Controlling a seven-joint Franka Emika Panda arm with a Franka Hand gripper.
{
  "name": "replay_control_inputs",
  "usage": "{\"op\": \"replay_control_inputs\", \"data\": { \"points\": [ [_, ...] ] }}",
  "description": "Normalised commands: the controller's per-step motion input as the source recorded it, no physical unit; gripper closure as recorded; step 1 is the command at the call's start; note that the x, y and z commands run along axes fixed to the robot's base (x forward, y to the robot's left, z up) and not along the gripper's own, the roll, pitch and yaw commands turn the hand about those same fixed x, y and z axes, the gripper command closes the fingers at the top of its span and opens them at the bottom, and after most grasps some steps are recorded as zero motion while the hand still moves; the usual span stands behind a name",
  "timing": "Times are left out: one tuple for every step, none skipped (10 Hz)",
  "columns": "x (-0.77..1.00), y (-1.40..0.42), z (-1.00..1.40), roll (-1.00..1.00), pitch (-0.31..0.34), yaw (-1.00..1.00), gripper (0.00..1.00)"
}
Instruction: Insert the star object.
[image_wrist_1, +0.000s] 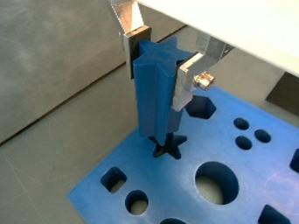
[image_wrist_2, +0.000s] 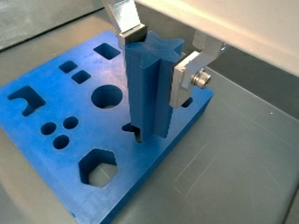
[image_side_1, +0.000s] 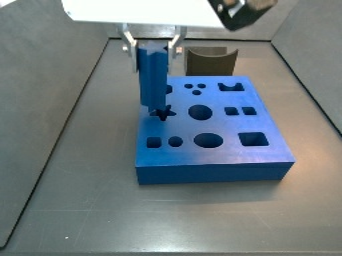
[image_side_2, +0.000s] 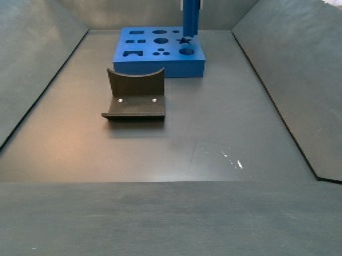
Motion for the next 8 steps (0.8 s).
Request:
{"op": "replay_control_inputs", "data": {
  "points": [
    [0.09, 0.00, -0.43, 0.00, -0.023, 0.00, 1.00],
    [0.05, 0.00, -0.41, 0.00, -0.037, 0.00, 1.00],
    [0.01, 0.00, -0.41, 0.00, -0.059, 0.00, 1.00],
    [0.00, 0.00, -0.44, 0.00, -0.067, 0.00, 1.00],
    [0.00, 0.00, -0.54, 0.07, -0.093, 0.25, 1.00],
    [0.00, 0.00, -0.55, 0.10, -0.111, 0.42, 1.00],
    [0.00, 0.00, -0.51, 0.13, -0.116, 0.44, 1.00],
    [0.00, 0.00, -0.46, 0.17, -0.100, 0.49, 1.00]
  ]
}}
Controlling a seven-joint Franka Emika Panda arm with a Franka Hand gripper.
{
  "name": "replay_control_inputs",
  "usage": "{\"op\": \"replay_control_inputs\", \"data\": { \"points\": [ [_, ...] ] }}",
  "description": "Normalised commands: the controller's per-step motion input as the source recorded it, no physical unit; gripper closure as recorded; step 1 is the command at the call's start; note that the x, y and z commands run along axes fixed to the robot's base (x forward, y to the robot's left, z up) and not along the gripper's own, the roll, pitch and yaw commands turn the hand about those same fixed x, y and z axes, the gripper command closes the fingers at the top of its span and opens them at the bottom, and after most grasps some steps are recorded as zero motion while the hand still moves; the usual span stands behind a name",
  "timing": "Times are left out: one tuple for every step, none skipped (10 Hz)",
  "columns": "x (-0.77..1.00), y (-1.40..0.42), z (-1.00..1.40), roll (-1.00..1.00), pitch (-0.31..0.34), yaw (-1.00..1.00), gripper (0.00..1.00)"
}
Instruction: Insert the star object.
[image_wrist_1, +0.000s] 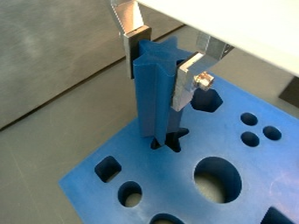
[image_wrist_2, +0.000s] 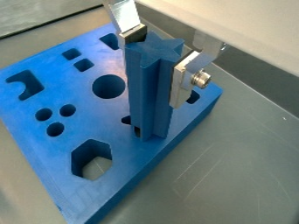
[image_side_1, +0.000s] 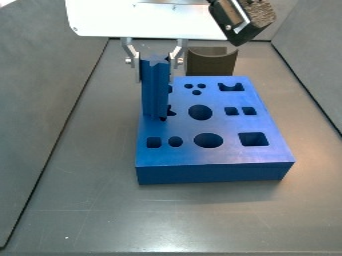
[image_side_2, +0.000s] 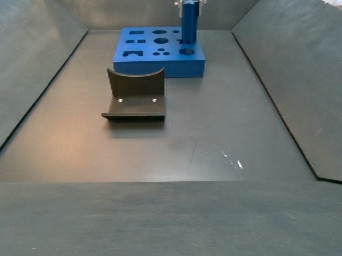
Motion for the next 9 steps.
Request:
{"op": "replay_control_inputs", "data": {
  "points": [
    [0.00, 0.00, -0.44, 0.17, -0.106, 0.50, 1.00],
    [0.00, 0.00, -0.44, 0.15, -0.091, 0.47, 1.00],
    [0.02, 0.00, -0.33, 0.14, -0.043, 0.22, 1.00],
    [0.00, 0.05, -0.24, 0.03, -0.034, 0.12, 1.00],
    [-0.17, 0.09, -0.04, -0.03, -0.043, 0.00, 1.00],
    [-0.09, 0.02, 0.03, -0.02, -0.050, 0.00, 1.00],
    [-0.06, 0.00, 0.07, -0.01, -0.061, 0.02, 1.00],
    [0.00, 0.00, 0.00, 0.00, -0.030, 0.05, 1.00],
    [0.00, 0.00, -0.20, 0.07, -0.064, 0.09, 1.00]
  ]
}}
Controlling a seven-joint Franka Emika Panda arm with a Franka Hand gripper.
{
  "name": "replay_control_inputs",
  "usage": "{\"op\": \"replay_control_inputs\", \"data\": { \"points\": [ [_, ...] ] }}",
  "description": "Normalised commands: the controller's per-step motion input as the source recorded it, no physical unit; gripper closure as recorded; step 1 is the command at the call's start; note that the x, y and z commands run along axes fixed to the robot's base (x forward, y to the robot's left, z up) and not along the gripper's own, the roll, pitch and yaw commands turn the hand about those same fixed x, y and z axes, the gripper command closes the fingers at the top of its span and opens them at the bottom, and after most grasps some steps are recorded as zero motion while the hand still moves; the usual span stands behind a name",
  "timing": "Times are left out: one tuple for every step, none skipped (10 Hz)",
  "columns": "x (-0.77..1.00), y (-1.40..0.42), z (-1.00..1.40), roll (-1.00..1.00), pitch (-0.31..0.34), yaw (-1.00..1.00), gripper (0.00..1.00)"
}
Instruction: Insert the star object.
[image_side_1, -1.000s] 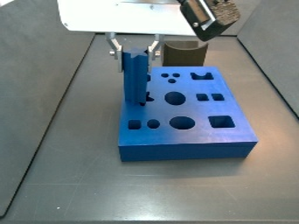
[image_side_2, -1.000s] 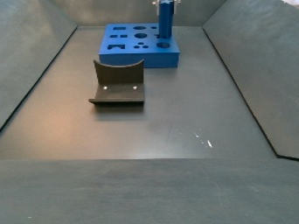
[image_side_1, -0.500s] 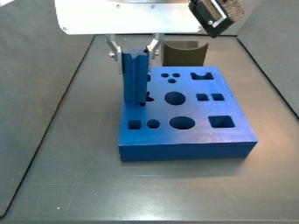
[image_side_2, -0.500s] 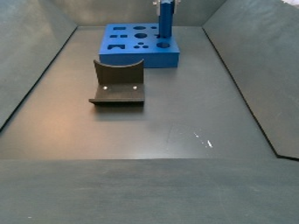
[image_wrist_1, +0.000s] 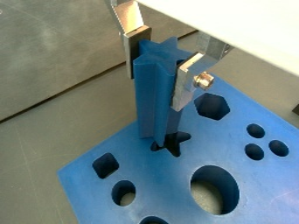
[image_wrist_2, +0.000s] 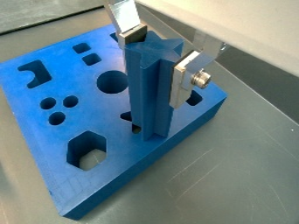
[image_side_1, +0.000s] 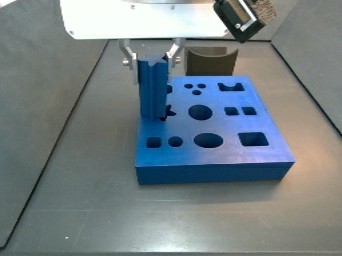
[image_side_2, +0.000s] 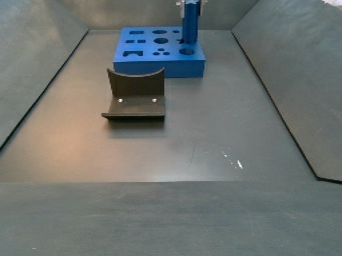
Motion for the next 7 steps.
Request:
{"op": "replay_control_inputs", "data": {
  "points": [
    [0.00, 0.00, 0.00, 0.03, -0.083, 0.14, 1.00],
    [0.01, -0.03, 0.05, 0.02, -0.106, 0.18, 1.00],
    [0.02, 0.00, -0.05, 0.11, -0.066, 0.18, 1.00],
    [0.09, 0.00, 0.00, 0.09, -0.019, 0.19, 1.00],
    [0.12, 0.00, 0.08, 0.08, -0.021, 0.23, 1.00],
    [0.15, -0.03, 0.20, 0.07, -0.036, 0.22, 1.00],
    [0.08, -0.02, 0.21, 0.10, -0.026, 0.14, 1.00]
  ]
}}
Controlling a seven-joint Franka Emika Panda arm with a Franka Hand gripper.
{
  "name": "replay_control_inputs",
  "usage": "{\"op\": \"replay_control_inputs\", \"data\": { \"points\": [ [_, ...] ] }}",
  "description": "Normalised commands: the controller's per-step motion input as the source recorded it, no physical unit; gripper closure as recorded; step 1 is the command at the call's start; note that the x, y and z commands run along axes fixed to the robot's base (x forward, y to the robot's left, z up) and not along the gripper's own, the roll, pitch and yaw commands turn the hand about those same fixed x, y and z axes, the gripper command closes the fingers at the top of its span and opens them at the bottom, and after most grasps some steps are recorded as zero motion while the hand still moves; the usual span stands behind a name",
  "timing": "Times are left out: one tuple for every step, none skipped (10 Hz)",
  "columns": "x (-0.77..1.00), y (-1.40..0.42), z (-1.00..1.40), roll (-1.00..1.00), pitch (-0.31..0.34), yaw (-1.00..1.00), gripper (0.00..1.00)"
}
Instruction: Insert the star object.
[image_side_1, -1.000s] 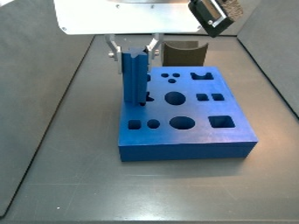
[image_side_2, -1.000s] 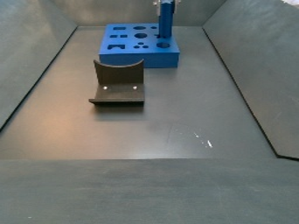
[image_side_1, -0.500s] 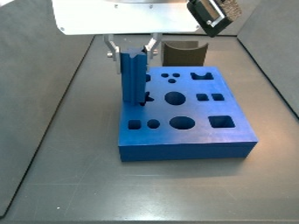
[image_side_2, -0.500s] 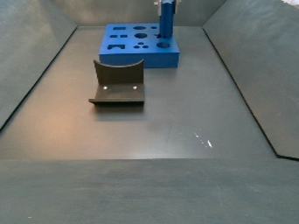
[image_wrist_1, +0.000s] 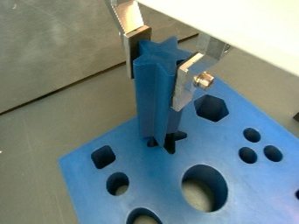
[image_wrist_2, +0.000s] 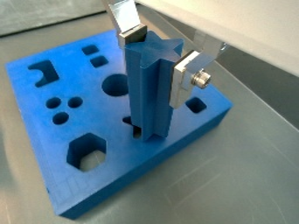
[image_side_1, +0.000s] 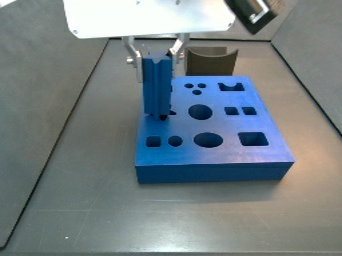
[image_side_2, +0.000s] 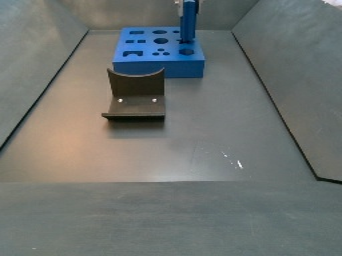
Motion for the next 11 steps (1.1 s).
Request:
{"op": "replay_control_inputs", "data": {
  "points": [
    [0.11, 0.00, 0.00, 0.14, 0.000, 0.14, 1.00],
    [0.07, 0.00, -0.39, 0.22, -0.004, 0.15, 1.00],
    [0.00, 0.00, -0.48, 0.32, -0.029, 0.19, 1.00],
    [0.00, 0.00, -0.50, 0.32, -0.023, 0.20, 1.00],
    [0.00, 0.00, -0.48, 0.29, -0.016, 0.19, 1.00],
    [0.01, 0.00, -0.51, 0.28, -0.010, 0.19, 1.00],
    [0.09, 0.00, -0.61, 0.23, -0.010, 0.15, 1.00],
    [0.22, -0.15, -0.65, 0.08, -0.001, 0.00, 1.00],
    [0.23, -0.14, -0.66, 0.06, 0.000, 0.00, 1.00],
    [0.23, -0.09, -0.69, 0.07, 0.000, 0.00, 1.00],
    [0.23, -0.03, -0.71, 0.09, 0.000, 0.00, 1.00]
  ]
}}
